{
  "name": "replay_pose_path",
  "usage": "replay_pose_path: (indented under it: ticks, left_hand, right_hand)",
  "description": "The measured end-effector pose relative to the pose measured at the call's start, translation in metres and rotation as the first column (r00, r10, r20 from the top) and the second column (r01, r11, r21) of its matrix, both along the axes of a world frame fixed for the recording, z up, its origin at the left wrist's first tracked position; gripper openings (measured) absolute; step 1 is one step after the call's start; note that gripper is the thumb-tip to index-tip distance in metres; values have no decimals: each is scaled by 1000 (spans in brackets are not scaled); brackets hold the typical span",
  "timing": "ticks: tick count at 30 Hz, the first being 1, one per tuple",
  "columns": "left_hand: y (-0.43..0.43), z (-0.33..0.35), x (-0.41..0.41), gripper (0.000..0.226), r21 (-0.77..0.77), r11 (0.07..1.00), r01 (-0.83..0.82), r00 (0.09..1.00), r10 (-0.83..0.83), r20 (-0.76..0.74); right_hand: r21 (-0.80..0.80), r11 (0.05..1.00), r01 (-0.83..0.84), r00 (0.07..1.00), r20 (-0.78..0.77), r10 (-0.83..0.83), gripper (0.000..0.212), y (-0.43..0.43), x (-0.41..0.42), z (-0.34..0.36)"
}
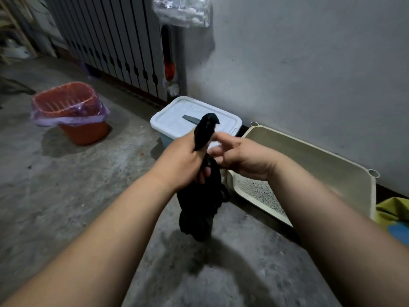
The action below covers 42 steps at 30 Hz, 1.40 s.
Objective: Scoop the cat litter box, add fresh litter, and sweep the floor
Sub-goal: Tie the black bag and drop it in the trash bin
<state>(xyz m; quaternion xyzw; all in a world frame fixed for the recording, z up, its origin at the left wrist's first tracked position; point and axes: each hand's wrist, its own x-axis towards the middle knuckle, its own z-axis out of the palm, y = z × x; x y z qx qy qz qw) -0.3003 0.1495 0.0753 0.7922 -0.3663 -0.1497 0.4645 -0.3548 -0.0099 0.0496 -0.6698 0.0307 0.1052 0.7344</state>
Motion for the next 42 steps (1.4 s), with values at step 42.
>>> replay_pose_path:
  ticks: [42]
  left_hand:
    - [23, -80, 10, 68, 10, 997, 80, 798, -58, -600]
  right_hand:
    - [122, 948, 293, 954, 31, -298, 17, -3, -2, -34]
